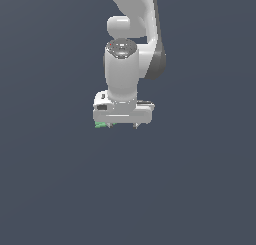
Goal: Pick up the object and move it to a goal position.
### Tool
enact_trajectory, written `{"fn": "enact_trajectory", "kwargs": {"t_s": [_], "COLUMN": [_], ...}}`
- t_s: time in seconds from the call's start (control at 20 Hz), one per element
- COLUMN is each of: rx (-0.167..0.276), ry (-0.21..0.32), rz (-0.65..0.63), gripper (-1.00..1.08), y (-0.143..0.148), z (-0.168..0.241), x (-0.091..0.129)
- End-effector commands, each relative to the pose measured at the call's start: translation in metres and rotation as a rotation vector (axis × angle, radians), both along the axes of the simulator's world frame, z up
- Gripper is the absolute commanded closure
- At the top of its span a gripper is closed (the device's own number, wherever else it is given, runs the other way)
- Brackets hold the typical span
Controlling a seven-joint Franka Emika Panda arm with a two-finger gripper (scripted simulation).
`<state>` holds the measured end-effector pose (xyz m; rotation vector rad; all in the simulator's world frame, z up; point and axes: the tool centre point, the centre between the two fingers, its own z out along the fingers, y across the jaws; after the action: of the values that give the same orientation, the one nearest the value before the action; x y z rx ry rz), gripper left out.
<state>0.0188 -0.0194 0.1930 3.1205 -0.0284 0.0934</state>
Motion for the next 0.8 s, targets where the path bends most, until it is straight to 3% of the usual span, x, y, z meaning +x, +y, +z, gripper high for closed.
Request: {"fn": "enact_trajectory", "kwargs": {"t_s": [0.0,0.45,0.75], "rx": [0.0,-0.002,-0.002], "ry": [0.0,-0.031,-0.03], "rz": [0.0,-0.015,-0.015], "gripper": [-0.92,-0.92,-0.92], "y": [0.0,-0.026,-0.025], "z": [0.0,0.019,0.018], "x": [0.0,0.005,0.005]}}
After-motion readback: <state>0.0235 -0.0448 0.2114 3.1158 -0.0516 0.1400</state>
